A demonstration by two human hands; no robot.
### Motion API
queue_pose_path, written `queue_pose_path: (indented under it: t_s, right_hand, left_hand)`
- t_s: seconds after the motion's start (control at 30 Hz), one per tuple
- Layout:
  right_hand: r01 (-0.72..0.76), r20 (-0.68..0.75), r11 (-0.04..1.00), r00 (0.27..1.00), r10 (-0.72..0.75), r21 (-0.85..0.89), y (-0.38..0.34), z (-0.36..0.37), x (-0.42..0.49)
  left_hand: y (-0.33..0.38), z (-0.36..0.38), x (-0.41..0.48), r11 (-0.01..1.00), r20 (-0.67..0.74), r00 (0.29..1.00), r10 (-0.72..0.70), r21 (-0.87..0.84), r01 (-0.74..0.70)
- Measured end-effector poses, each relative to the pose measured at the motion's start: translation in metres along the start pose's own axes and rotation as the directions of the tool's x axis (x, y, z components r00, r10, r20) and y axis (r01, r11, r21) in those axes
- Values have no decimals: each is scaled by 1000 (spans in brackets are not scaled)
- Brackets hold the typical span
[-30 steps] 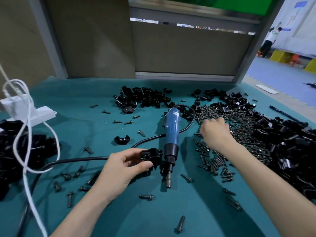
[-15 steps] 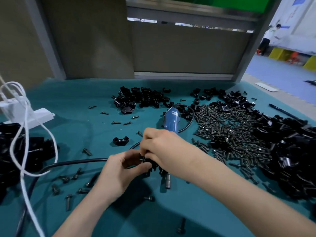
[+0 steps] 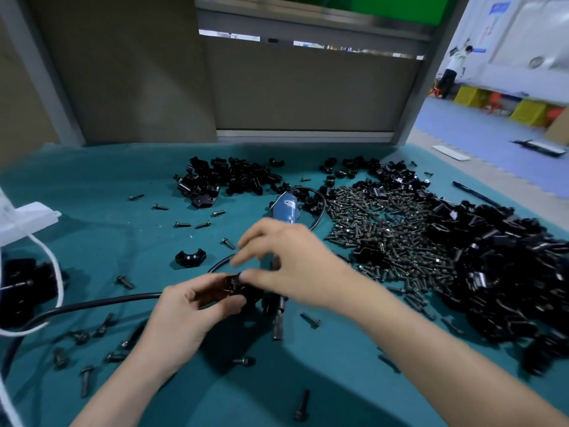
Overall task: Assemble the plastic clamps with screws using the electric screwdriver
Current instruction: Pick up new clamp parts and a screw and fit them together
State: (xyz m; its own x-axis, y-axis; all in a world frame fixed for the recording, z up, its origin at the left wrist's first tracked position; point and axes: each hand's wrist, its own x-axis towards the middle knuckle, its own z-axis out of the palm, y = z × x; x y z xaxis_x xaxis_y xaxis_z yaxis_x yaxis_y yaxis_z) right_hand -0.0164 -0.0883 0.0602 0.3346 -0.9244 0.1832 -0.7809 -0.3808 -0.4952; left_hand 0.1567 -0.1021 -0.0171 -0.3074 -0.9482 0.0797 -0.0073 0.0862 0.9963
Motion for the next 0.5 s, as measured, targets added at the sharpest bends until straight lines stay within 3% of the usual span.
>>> queue_pose_path:
  t_s: [0.1,0.17,0.27,0.37,0.5]
  right_hand:
    - [-199,-269,980,943,196,16,51,-35,0]
    - [-454,-376,891,826,420,-3,97,-62,-1]
    - [-745,-349,667,623,700,10,161,-84,-12]
    - [-849,-316,527,488,814,48,190,-81,-19]
    - [-861,-381,492,415,827,130,195,-73,-14]
  left_hand:
    - [1,0,-1,996,-25,999,-42,-81,40]
    - [0,0,-1,996,-26,999,-46,-73,44]
    - [0,0,0,996,-25,999,-40,-81,38]
    - [0,0,0,994,-24,999,-42,-103,39]
    - [0,-1,0,993,-21,999,-45,-109,43]
